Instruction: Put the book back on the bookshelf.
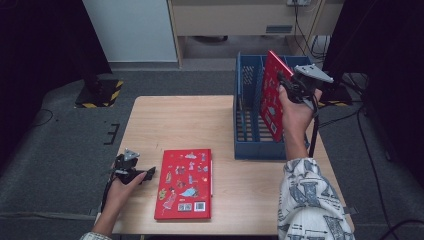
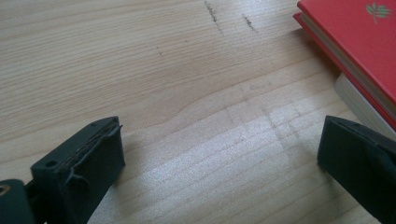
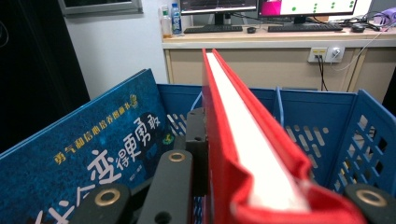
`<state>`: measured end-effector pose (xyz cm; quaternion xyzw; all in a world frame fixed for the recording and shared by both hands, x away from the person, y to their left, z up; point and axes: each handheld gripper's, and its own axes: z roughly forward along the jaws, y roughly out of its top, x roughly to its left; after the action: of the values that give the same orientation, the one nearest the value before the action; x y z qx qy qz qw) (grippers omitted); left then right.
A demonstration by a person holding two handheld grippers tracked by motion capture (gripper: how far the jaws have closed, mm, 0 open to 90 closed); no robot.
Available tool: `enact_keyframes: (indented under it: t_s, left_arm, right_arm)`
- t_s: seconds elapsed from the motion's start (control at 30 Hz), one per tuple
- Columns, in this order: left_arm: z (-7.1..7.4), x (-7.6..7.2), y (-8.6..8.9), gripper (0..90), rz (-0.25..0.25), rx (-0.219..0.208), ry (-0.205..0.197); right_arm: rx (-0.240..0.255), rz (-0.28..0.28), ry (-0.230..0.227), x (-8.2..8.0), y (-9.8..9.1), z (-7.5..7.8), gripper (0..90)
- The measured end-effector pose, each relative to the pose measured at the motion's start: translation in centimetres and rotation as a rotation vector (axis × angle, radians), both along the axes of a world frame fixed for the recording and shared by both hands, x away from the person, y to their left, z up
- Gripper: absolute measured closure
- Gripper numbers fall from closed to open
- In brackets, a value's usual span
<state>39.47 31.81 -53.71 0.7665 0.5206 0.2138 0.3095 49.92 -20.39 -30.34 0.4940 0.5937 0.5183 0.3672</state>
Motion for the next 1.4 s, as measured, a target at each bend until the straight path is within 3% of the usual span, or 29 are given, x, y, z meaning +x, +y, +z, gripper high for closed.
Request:
enact_keyframes:
  t_s: [0.33, 0.57, 0.87, 1.4]
  left_arm:
    - [0.0, 0.0, 0.0, 0.0, 0.001, 0.0, 0.0]
    - [0.0, 0.0, -0.1, 0.0, -0.001, 0.001, 0.0]
    - [0.0, 0.1, -0.2, 0.0, -0.001, 0.002, 0.001]
    - [0.0, 0.2, -0.3, 0.0, -0.005, 0.001, -0.001]
  right_arm:
    - [0.003, -0.014, -0.003, 1.2, 0.2, -0.7, 79.7]
    - [-0.034, -0.03, 0.008, 2.1, 0.8, -2.1, 79.7]
    - [-0.017, -0.04, 0.043, 2.9, 1.1, -4.5, 79.7]
    - [-0.016, -0.056, 0.062, 3.7, 1.4, -6.5, 79.6]
